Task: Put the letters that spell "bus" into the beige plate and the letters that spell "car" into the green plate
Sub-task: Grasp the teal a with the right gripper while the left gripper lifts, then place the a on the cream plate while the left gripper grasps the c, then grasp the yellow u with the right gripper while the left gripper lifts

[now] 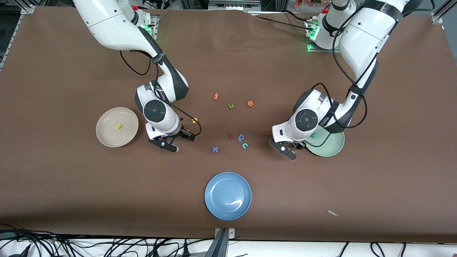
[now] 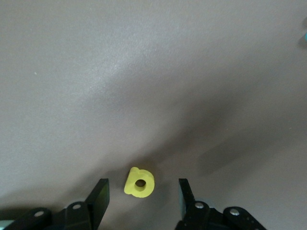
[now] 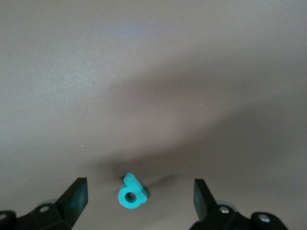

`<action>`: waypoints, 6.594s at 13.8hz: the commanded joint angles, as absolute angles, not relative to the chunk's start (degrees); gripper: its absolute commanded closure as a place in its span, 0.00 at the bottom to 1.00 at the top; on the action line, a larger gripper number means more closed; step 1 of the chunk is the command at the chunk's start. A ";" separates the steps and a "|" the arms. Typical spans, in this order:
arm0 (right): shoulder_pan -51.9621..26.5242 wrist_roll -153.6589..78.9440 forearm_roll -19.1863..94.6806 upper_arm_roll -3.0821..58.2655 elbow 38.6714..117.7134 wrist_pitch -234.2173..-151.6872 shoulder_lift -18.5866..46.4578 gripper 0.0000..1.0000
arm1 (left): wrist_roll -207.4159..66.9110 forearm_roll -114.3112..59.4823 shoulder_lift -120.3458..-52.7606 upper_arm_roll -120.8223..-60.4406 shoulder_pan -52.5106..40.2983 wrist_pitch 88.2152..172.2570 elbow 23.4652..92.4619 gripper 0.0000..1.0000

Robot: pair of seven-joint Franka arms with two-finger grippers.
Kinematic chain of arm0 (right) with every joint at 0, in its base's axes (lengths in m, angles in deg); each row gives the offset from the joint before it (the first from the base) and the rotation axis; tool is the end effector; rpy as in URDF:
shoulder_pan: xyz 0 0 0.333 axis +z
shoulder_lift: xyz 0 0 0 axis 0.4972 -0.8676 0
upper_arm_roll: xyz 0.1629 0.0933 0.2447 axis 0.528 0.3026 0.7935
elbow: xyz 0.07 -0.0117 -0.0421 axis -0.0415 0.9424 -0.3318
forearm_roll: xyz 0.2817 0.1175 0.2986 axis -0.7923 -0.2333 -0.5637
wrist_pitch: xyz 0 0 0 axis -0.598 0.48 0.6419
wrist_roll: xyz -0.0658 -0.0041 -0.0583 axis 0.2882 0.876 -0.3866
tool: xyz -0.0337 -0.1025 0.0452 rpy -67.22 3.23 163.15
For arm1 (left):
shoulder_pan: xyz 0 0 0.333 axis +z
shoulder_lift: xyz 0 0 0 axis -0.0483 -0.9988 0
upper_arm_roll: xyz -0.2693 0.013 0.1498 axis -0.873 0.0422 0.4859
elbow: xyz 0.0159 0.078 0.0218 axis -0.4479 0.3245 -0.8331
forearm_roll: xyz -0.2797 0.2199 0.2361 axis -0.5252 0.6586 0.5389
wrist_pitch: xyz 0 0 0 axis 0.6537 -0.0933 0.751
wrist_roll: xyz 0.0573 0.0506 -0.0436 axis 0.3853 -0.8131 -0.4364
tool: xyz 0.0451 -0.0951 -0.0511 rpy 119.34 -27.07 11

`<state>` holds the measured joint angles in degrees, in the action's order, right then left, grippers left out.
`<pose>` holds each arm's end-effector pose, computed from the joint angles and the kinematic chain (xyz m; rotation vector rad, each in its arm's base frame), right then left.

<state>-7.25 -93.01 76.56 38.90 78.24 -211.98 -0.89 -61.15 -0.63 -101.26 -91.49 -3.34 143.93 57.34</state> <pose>0.6038 0.3218 0.1532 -3.0795 0.5993 0.0956 0.6192 -0.2696 0.1443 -2.9546 0.9773 0.1482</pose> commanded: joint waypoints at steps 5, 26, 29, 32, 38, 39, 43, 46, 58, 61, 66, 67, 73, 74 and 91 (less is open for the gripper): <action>-5.21 -94.60 76.18 38.40 76.11 -212.16 -3.73 0.23 | -60.29 2.32 -101.54 -91.73 -2.24 147.81 59.59 0.37; -4.33 -94.51 76.09 38.49 76.20 -214.18 -5.66 0.94 | -56.59 1.53 -93.63 -92.26 9.28 137.61 62.67 0.00; -4.85 -93.02 76.00 38.40 75.50 -213.39 -5.41 0.98 | -58.08 1.44 -93.28 -97.42 8.57 137.26 60.39 0.00; -6.34 -88.46 76.09 38.14 71.82 -205.60 -4.88 0.99 | -58.09 1.70 -94.41 -100.34 6.83 137.35 56.00 0.00; -7.67 -72.75 76.09 31.74 72.68 -195.73 0.65 0.99 | -66.85 -2.60 -98.29 -99.99 0.66 134.36 46.58 0.00; -7.67 -68.97 75.74 30.07 74.17 -195.20 2.23 0.99 | -70.88 -2.69 -98.46 -99.99 0.66 134.36 46.49 0.00; -7.76 -56.58 75.74 24.18 85.66 -197.29 11.27 0.99 | -96.78 -2.69 -102.14 -99.99 -0.92 134.62 44.31 0.00; -7.76 -46.73 75.74 19.35 99.10 -205.62 18.66 0.99 | -106.83 -2.78 -104.95 -99.99 -3.02 134.89 41.50 0.00; -6.79 -57.98 71.25 22.12 99.60 -210.23 19.13 0.00 | -133.23 -2.69 -119.73 -92.26 -17.36 137.61 25.58 0.16; -6.79 -74.42 71.34 29.94 93.97 -210.13 14.83 0.00 | -133.24 -2.78 -120.08 -92.34 -17.62 137.70 25.58 0.35; -3.29 -81.59 71.60 34.80 88.96 -211.98 8.76 0.00 | -133.15 -4.01 -120.26 -92.34 -18.68 138.14 26.45 0.35; -2.06 -81.85 71.52 34.80 87.55 -211.98 7.36 0.00 | -133.15 -4.01 -120.17 -92.34 -18.59 138.14 26.63 0.35; 2.17 -85.63 72.13 34.80 86.04 -216.10 3.39 0.00 | -132.27 -3.92 -120.26 -92.34 -18.41 138.14 26.63 0.62; 2.35 -85.63 72.13 34.80 86.05 -216.72 2.95 0.00 | -132.36 -4.01 -120.26 -92.34 -18.33 138.14 26.63 0.69; 2.70 -87.13 71.08 35.33 86.05 -218.40 1.28 0.50 | -102.60 -3.92 -108.14 -92.87 -4.81 124.87 34.51 0.82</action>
